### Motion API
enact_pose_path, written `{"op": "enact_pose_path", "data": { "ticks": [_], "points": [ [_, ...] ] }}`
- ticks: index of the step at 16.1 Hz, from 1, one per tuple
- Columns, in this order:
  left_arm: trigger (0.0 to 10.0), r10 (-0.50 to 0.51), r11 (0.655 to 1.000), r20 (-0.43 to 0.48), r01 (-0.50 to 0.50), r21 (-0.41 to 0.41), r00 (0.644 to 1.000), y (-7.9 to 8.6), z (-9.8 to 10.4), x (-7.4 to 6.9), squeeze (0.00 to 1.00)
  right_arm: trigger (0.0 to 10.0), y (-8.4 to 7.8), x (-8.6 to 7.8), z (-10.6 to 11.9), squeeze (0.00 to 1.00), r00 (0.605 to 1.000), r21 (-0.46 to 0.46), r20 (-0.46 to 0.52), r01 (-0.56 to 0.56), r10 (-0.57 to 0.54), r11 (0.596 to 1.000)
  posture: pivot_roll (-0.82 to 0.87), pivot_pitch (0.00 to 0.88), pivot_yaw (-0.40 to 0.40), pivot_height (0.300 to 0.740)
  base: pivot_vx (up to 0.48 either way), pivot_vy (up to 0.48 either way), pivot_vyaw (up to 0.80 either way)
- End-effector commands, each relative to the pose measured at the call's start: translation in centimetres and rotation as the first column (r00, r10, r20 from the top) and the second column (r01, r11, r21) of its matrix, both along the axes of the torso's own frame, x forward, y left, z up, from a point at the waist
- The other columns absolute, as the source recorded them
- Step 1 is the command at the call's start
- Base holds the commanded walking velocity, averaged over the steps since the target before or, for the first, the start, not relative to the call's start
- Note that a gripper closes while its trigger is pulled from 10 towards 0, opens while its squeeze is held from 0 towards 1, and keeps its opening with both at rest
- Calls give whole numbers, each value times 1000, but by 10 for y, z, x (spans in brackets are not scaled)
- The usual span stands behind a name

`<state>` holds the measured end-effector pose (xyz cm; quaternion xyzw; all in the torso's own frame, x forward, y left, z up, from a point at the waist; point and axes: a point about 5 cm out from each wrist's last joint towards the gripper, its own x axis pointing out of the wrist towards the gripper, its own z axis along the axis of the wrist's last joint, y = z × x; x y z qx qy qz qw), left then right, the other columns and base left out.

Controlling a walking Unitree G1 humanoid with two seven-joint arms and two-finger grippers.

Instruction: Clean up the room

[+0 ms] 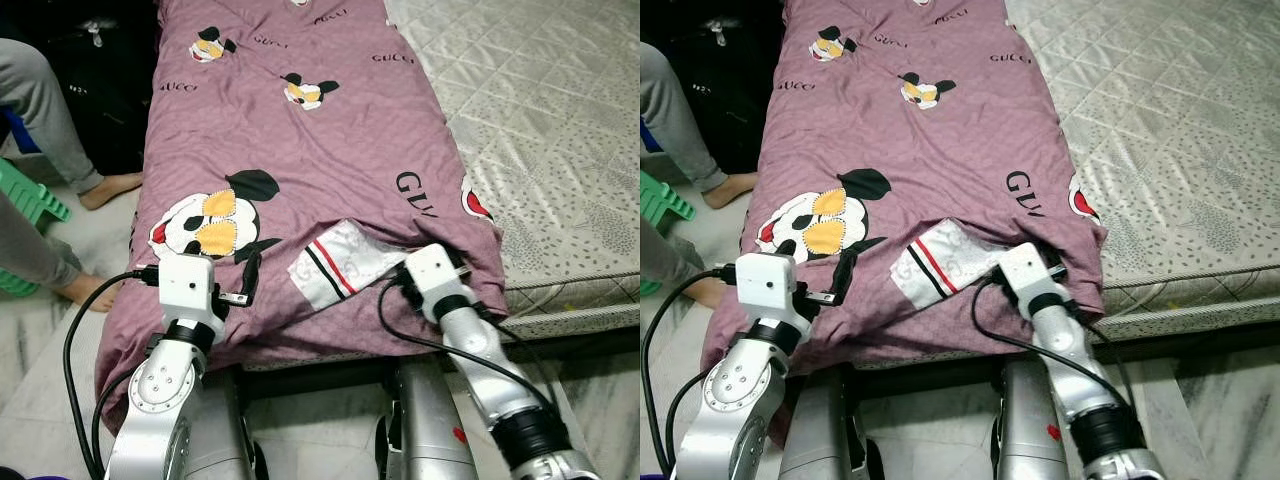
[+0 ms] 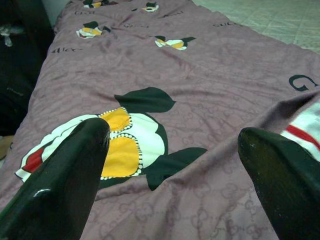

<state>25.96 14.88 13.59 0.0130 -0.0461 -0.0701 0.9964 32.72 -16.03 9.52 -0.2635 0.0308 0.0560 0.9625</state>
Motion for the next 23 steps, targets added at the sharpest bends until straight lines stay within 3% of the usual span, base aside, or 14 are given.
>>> {"op": "enact_pose_path", "data": {
  "ticks": [1,6,8,11,15,16,17,19,23],
  "points": [
    [10000,18,1000,-10,-18,8,1000,3,-3,-2,0,0,-5,-4,-7,0,1000,8,-15,16,-16,1000,69,198,56,528,0,0,0],
    [10000,19,1000,-11,-18,9,1000,5,-4,-2,0,0,-40,-30,-9,0,995,58,35,91,-93,994,64,201,59,528,0,0,0],
    [10000,20,1000,-12,-20,10,1000,5,-4,-3,0,0,-58,-50,-15,0,993,168,15,109,-113,980,60,203,59,528,0,0,0],
    [10000,18,1000,-13,-18,10,1000,5,-4,-3,0,0,-72,-68,-12,0,996,233,21,80,-87,969,55,206,64,528,0,0,0],
    [10000,21,1000,-14,-21,14,1000,8,-4,-2,0,0,-96,-90,-18,0,995,194,-26,101,-98,976,49,203,64,528,0,0,0],
    [10000,22,1000,-14,-22,14,1000,8,-4,-2,0,0,-97,-92,-19,0,995,192,-29,104,-101,976,49,203,64,528,0,0,0],
    [10000,22,1000,-13,-22,13,1000,8,-5,-2,0,0,-103,-105,-25,0,988,188,-56,150,-142,971,41,204,62,528,0,0,0],
    [10000,22,1000,-14,-21,11,1000,7,-5,-2,0,0,-105,-116,-30,0,982,209,-75,186,-174,960,36,202,62,528,0,0,0],
    [10000,22,1000,-15,-22,10,1000,8,-6,-1,0,0,-105,-122,-33,0,979,218,-90,199,-183,955,31,198,64,528,0,0,0]
  ]
}}
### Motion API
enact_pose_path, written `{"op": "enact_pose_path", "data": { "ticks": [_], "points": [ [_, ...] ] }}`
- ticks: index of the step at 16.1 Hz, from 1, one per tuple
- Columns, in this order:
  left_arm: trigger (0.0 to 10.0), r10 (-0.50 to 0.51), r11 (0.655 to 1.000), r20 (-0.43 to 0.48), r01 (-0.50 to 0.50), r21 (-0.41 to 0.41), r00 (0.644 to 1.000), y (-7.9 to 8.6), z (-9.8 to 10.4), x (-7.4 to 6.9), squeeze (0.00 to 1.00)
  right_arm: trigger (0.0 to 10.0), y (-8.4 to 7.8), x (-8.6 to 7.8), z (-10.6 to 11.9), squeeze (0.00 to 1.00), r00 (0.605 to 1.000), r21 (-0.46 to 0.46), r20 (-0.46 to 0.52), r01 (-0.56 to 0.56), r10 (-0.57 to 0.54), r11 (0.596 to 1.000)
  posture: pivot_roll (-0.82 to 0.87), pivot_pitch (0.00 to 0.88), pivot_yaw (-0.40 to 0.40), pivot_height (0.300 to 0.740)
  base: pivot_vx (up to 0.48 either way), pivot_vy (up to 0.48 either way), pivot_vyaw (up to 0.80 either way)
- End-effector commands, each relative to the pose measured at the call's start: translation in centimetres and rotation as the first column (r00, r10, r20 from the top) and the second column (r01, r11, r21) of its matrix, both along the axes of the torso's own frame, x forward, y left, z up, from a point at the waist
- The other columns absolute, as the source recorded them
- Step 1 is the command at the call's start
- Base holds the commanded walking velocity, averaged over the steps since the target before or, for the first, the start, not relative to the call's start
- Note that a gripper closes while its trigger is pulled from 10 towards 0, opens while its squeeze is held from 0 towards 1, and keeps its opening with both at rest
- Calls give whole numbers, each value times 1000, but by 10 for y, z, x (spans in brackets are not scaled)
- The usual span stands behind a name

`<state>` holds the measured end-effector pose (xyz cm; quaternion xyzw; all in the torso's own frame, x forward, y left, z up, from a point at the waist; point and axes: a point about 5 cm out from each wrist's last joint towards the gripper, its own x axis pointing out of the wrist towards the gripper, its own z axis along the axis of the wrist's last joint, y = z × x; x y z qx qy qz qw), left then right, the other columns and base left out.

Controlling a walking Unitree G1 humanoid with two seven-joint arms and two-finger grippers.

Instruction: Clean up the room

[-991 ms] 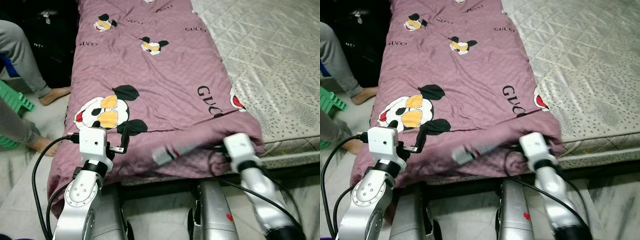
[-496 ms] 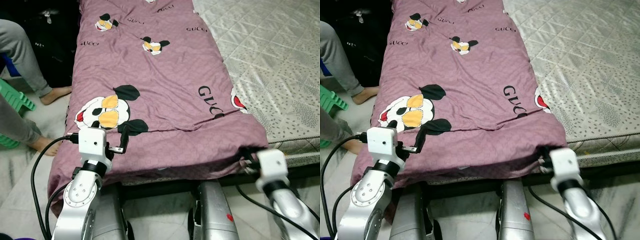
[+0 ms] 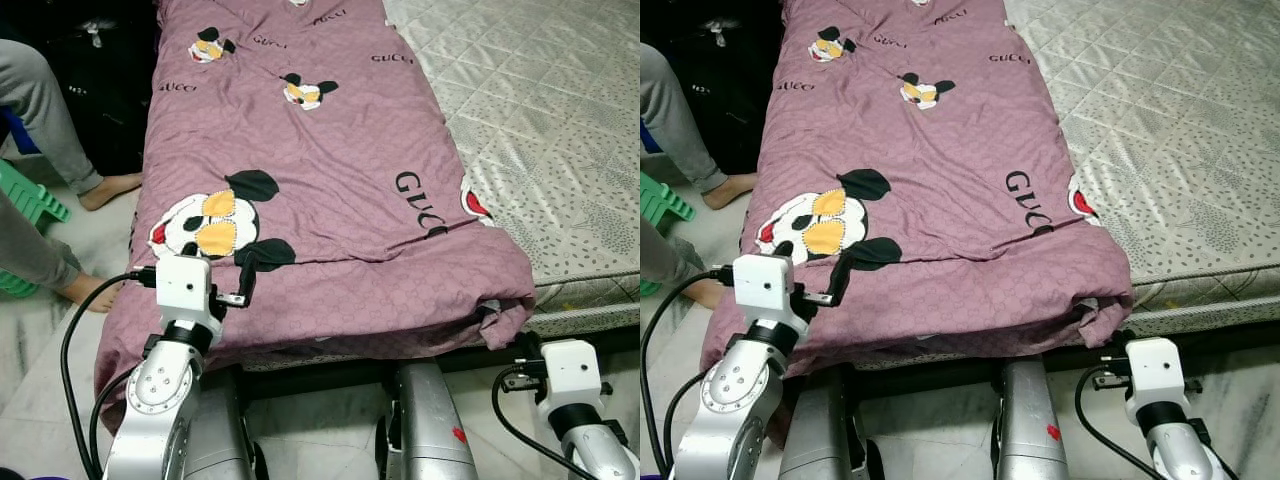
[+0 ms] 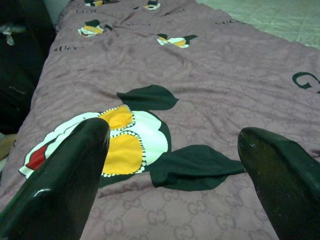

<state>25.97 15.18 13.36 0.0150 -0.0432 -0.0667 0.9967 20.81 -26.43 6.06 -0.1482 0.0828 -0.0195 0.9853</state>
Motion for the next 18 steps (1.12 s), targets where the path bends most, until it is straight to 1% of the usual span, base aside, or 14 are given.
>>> {"op": "enact_pose_path", "data": {
  "ticks": [1,3,4,5,7,8,9,10,11,12,13,14,16,18],
  "points": [
    [10000,15,1000,-8,-15,6,1000,5,-3,0,0,0,-2,1,6,0,1000,0,17,17,-17,1000,29,197,65,528,0,0,0],
    [10000,15,1000,-5,-15,6,1000,5,-2,2,0,275,-1,16,24,0,996,38,87,31,-34,999,25,195,68,528,0,0,0],
    [10000,13,1000,-3,-13,5,1000,3,-2,2,0,1412,4,32,46,0,983,79,178,29,-43,996,25,191,67,528,0,0,0],
    [10000,10,1000,0,-10,3,1000,2,-1,2,0,1412,11,46,73,0,959,79,280,22,-44,997,27,188,68,528,0,0,0],
    [10000,9,1000,1,-9,3,1000,2,-2,3,0,1098,17,54,90,0,939,58,340,22,-41,998,28,185,68,528,0,0,0],
    [10000,9,1000,1,-9,4,1000,2,-2,2,0,39,23,58,101,0,924,55,380,17,-36,998,28,185,68,528,0,0,0],
    [10000,10,1000,1,-10,4,1000,2,-2,2,0,431,26,59,104,0,921,72,388,9,-36,997,31,184,68,528,0,0,0],
    [10000,11,1000,1,-11,4,1000,2,-2,2,0,4824,36,63,107,0,924,130,382,-19,-32,991,31,184,68,528,0,0,0],
    [10000,10,1000,0,-10,5,1000,3,-2,2,0,7098,49,66,105,0,938,193,347,-73,2,978,31,184,68,528,0,0,0],
    [10000,6,1000,0,-6,4,1000,1,-3,3,0,10000,69,68,91,0,956,193,272,-164,107,967,32,183,69,528,0,0,0],
    [10000,3,1000,1,-3,3,1000,0,-2,3,0,10000,77,68,78,0,966,174,209,-193,155,966,32,182,69,528,0,0,0],
    [10000,1,1000,5,-1,1,1000,-2,-1,4,0,10000,81,62,41,0,985,153,42,-173,169,973,46,181,64,528,0,0,0],
    [10000,8,1000,8,-8,7,1000,1,0,4,0,10000,77,55,19,0,983,154,-87,-145,160,977,50,180,63,528,0,0,0],
    [10000,15,1000,1,-15,14,1000,5,-3,2,0,10000,62,42,-2,0,961,119,-232,-127,152,985,46,179,61,528,0,0,0]
  ]
}}
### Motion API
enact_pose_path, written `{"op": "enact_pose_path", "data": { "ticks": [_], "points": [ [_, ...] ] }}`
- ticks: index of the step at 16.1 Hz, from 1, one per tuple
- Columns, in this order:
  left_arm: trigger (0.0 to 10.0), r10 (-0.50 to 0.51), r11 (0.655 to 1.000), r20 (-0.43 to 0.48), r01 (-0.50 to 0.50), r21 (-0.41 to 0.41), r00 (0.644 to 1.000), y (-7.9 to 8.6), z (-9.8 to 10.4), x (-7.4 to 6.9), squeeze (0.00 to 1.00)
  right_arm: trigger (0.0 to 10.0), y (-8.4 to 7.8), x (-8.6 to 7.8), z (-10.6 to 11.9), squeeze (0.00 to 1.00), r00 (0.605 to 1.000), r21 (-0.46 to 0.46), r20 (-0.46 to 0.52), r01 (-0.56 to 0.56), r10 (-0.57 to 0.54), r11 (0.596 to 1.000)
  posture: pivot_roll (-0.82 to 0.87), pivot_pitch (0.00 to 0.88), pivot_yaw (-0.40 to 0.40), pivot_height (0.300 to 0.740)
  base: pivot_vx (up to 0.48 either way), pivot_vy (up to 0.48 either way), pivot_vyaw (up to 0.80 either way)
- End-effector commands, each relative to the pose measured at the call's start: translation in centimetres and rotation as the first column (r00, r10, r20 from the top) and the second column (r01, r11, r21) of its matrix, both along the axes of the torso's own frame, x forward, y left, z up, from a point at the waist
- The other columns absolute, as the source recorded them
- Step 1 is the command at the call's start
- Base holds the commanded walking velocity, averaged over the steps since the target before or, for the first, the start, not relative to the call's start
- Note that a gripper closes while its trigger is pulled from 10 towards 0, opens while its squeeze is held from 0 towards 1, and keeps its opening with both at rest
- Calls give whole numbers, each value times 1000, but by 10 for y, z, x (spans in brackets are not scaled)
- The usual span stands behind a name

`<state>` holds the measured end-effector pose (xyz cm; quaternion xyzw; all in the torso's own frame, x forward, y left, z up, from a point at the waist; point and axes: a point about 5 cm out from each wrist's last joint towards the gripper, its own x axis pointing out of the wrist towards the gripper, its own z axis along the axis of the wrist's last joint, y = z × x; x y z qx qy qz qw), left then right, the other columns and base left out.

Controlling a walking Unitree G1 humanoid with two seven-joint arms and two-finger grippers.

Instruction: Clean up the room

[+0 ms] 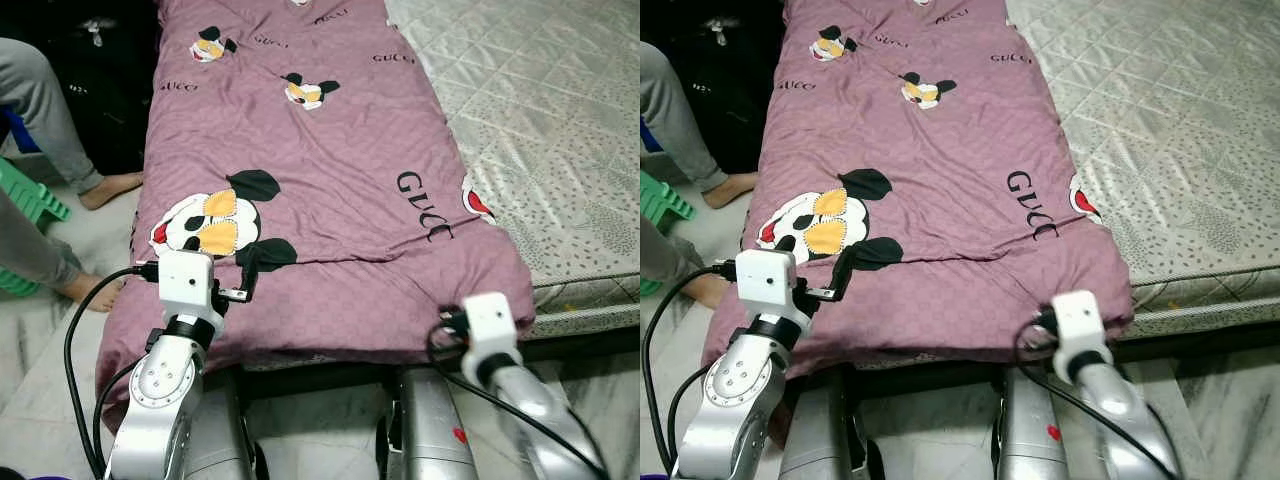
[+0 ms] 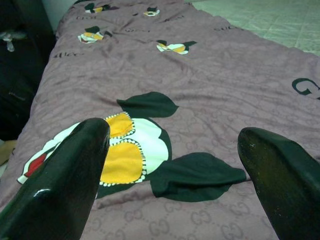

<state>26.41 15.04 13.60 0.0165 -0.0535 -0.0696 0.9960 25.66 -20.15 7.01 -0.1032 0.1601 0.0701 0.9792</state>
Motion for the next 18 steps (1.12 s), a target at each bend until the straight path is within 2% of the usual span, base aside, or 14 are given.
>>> {"op": "enact_pose_path", "data": {
  "ticks": [1,4,6,8,9,12,13,14,15,16,17,18],
  "points": [
    [10000,20,1000,-20,-19,12,1000,5,-6,-2,0,10000,-11,-13,-19,0,995,-35,-101,17,-21,999,42,178,62,528,0,0,0],
    [10000,11,1000,-19,-10,10,1000,1,-6,0,0,10000,-36,-31,-34,0,979,-96,-186,64,-81,993,35,175,67,528,0,0,0],
    [10000,6,1000,-20,-5,13,1000,2,-6,1,0,10000,-43,-41,-38,0,970,-132,-225,63,-91,989,32,172,70,528,0,0,0],
    [10000,8,1000,-18,-8,14,1000,3,-6,1,0,10000,-50,-48,-38,0,966,-166,-226,86,-123,982,31,171,69,528,0,0,0],
    [10000,12,1000,-17,-12,15,1000,4,-6,1,0,10000,-64,-53,-35,0,961,-239,-203,138,-188,961,26,168,67,528,0,0,0],
    [10000,15,1000,-19,-15,14,1000,4,-8,1,0,10000,-87,-50,-18,0,944,-324,-85,277,-320,905,18,166,68,528,0,0,0],
    [10000,16,1000,-19,-15,13,1000,4,-8,1,0,10000,-96,-45,-6,0,925,-352,3,356,-380,866,16,164,70,528,0,0,0],
    [10000,16,1000,-18,-15,12,1000,4,-8,2,0,10000,-101,-38,8,0,897,-322,97,437,-430,840,16,163,72,528,0,0,0],
    [10000,14,1000,-13,-14,11,1000,3,-7,3,0,10000,-93,-22,34,0,875,-246,255,471,-413,847,15,161,74,528,0,0,0],
    [10000,14,1000,-9,-14,11,1000,2,-6,4,0,10000,-82,-10,52,0,857,-173,337,463,-390,869,16,157,76,528,0,0,0],
    [10000,14,1000,-5,-14,10,1000,2,-6,4,0,10000,-73,-3,61,0,850,-122,373,443,-372,888,15,152,77,528,0,0,0],
    [10000,11,1000,-1,-11,8,1000,1,-5,5,0,10000,-56,8,72,0,851,-74,406,393,-333,916,17,143,79,528,0,0,0]
  ]
}}
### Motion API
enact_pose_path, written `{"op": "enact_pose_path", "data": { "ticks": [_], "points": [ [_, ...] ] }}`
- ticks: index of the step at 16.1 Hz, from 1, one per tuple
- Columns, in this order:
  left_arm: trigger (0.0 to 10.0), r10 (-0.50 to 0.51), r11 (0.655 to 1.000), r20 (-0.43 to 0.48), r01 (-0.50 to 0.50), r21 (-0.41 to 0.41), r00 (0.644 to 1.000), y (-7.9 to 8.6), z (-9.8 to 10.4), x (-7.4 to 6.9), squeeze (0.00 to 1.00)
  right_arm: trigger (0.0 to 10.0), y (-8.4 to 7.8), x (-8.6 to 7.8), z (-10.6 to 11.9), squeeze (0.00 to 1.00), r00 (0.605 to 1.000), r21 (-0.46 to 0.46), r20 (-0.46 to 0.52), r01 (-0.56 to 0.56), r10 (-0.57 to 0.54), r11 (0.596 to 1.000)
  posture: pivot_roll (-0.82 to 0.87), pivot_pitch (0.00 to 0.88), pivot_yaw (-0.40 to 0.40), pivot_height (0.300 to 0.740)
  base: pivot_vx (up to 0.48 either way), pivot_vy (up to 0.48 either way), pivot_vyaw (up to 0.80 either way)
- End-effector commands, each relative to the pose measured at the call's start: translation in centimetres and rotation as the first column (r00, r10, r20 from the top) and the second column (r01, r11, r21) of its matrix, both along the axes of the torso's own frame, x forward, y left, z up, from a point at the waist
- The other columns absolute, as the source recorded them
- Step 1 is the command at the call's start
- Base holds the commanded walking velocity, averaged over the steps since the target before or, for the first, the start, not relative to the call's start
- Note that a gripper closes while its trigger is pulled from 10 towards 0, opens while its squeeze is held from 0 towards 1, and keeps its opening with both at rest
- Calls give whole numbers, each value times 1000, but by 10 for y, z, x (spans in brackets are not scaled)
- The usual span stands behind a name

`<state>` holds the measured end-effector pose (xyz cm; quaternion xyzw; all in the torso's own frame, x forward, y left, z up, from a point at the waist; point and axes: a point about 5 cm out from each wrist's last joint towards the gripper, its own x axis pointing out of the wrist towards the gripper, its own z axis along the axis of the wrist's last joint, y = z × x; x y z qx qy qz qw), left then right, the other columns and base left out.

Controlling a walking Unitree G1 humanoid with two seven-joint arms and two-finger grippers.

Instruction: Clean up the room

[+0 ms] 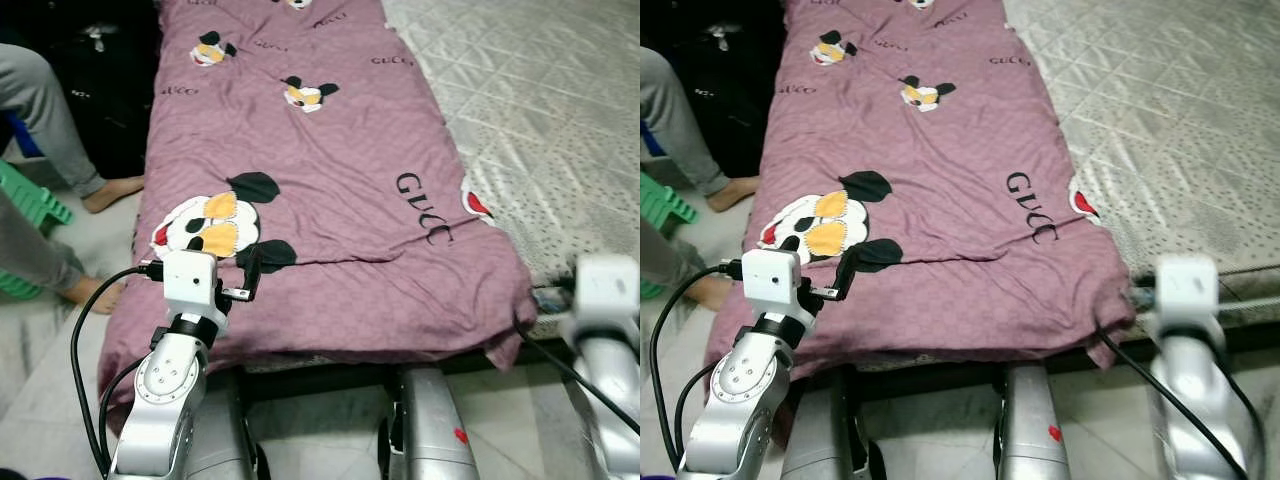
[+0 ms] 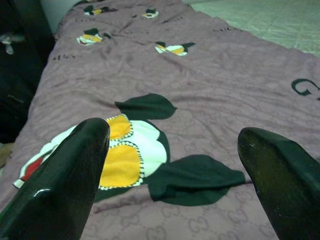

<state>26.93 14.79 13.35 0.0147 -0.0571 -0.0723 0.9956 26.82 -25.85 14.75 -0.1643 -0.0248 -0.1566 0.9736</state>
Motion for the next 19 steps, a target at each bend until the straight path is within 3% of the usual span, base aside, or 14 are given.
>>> {"op": "enact_pose_path", "data": {
  "ticks": [1,2,3,6,9,11,14,19],
  "points": [
    [10000,13,1000,-12,-13,2,1000,1,-5,-1,0,10000,23,5,-7,0,997,72,-28,-68,70,995,15,123,82,528,0,0,0],
    [10000,10,1000,-12,-10,1,1000,-1,-6,-1,0,10000,34,7,-7,0,993,127,3,-121,122,984,15,104,84,528,0,0,0],
    [10000,6,1000,-10,-6,-3,1000,-4,-6,0,0,10000,45,7,-5,1000,983,178,55,-181,174,967,16,92,85,528,0,0,0],
    [10000,-3,1000,9,3,-6,1000,-5,-2,11,0,10000,78,16,6,1000,946,305,167,-317,277,898,10,59,95,528,0,0,0],
    [10000,-3,1000,21,3,-8,1000,-6,-1,16,0,10000,99,23,14,1000,924,327,223,-373,312,868,-5,40,98,528,0,0,0],
    [10000,1,1000,25,0,-22,1000,-9,-2,17,0,10000,100,26,8,1000,942,321,182,-328,282,889,-4,31,93,528,0,0,0],
    [10000,4,1000,30,-3,-23,1000,-10,-3,18,0,10000,108,31,8,1000,927,386,201,-371,315,845,3,39,76,528,0,0,0],
    [10000,16,999,49,-14,-36,999,-12,0,20,0,10000,115,40,26,1000,905,390,265,-416,332,822,1,34,69,528,0,0,0]
  ]
}}
